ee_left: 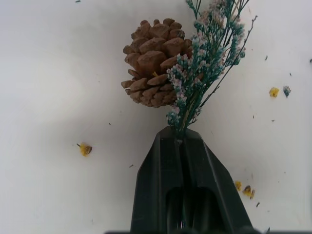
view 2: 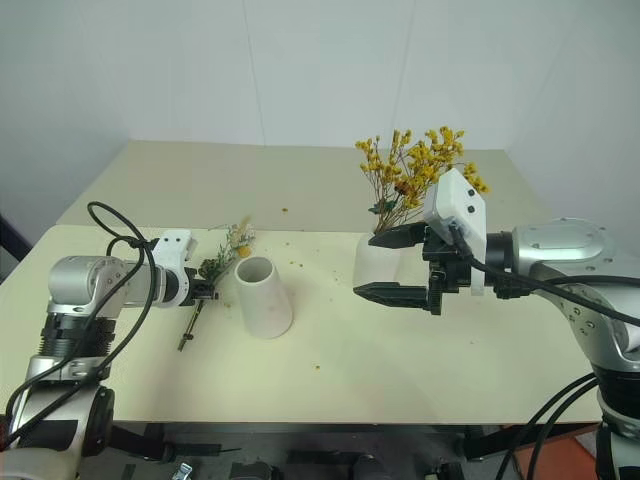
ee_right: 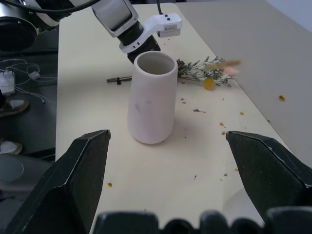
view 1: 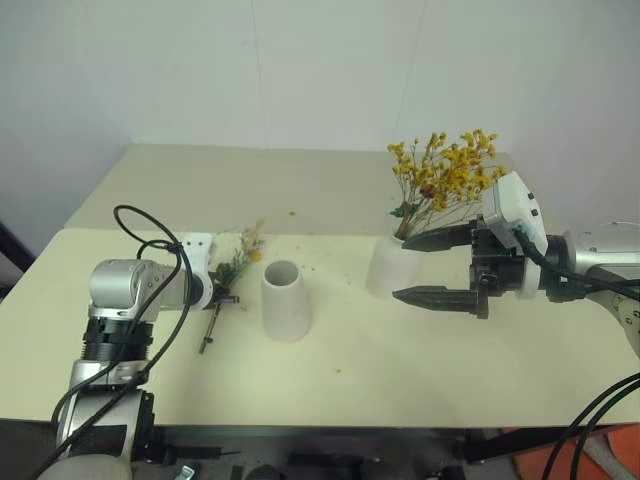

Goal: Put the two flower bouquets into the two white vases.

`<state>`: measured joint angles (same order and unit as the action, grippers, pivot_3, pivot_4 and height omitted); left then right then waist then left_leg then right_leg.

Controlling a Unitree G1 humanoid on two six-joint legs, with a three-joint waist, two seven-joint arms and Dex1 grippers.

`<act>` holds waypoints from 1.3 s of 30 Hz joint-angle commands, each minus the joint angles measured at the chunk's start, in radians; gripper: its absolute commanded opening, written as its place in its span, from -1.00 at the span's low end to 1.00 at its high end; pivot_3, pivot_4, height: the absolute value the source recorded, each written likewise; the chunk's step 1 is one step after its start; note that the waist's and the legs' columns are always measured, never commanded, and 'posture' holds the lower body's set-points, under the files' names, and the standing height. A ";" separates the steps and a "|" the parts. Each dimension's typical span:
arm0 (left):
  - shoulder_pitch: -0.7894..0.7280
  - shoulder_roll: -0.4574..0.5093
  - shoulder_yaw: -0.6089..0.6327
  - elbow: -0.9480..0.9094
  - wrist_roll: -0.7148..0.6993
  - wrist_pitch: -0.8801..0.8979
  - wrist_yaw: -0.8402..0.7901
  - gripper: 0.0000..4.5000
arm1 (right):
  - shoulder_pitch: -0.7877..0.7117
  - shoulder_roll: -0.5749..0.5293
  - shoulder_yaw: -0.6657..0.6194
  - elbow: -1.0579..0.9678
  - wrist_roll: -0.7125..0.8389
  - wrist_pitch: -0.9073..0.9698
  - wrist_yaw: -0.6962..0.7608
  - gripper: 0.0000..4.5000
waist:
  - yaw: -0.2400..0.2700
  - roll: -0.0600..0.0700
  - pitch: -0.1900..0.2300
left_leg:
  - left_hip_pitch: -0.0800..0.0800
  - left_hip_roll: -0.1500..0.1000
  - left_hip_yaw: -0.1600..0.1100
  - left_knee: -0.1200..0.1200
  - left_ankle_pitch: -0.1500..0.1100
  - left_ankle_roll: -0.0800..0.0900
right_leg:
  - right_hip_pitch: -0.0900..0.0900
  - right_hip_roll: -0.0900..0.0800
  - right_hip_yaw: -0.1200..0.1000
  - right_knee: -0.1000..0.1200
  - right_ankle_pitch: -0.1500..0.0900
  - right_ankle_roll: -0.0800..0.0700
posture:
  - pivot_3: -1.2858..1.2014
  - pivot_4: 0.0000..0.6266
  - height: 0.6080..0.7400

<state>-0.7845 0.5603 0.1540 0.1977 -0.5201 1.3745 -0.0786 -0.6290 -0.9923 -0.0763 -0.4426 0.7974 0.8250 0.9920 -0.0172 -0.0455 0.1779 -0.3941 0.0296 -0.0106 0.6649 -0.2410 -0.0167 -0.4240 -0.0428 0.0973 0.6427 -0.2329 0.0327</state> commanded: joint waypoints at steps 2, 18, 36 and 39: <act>-0.019 -0.005 0.169 -0.101 0.022 -0.113 0.036 -0.99 | 0.009 -0.006 -0.054 -0.022 -0.009 -0.025 -0.013 1.00 | -0.003 0.000 0.000 | -0.001 0.000 0.000 0.000 0.000 0.000 | 0.000 0.000 0.000 0.000 0.000 0.000 | 0.03 -0.52 1.00; -0.111 -0.172 0.414 -0.239 -0.275 -0.634 -0.345 -0.99 | 0.191 0.075 -0.160 -0.173 0.021 -0.039 -0.160 1.00 | 0.005 0.000 0.000 | -0.006 -0.001 -0.003 0.007 0.000 0.000 | 0.000 -0.002 -0.003 -0.001 0.002 0.003 | 0.03 -0.52 1.00; -0.066 -0.107 0.284 0.021 -0.504 -0.669 -1.078 -0.99 | 0.292 0.120 -0.186 -0.243 0.017 -0.060 -0.261 1.00 | -0.006 0.000 0.000 | -0.006 -0.001 -0.003 0.010 -0.001 0.001 | 0.001 0.000 -0.003 0.000 0.002 0.003 | 0.03 -0.52 1.00; -0.062 -0.097 0.252 0.045 -0.469 -0.704 -1.129 -0.99 | 0.294 0.113 -0.187 -0.240 0.014 -0.060 -0.257 1.00 | -0.004 0.000 0.000 | -0.006 -0.001 -0.003 0.010 -0.001 0.001 | 0.001 0.000 -0.003 -0.001 0.002 0.003 | 0.03 -0.52 1.00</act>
<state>-0.8450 0.4473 0.4156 0.2419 -1.0020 0.6997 -1.1731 -0.3344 -0.8680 -0.2216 -0.6667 0.8077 0.7926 0.7370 -0.0213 -0.0457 0.1779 -0.4000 0.0290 -0.0138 0.6749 -0.2417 -0.0156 -0.4229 -0.0428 0.0946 0.6420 -0.2313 0.0359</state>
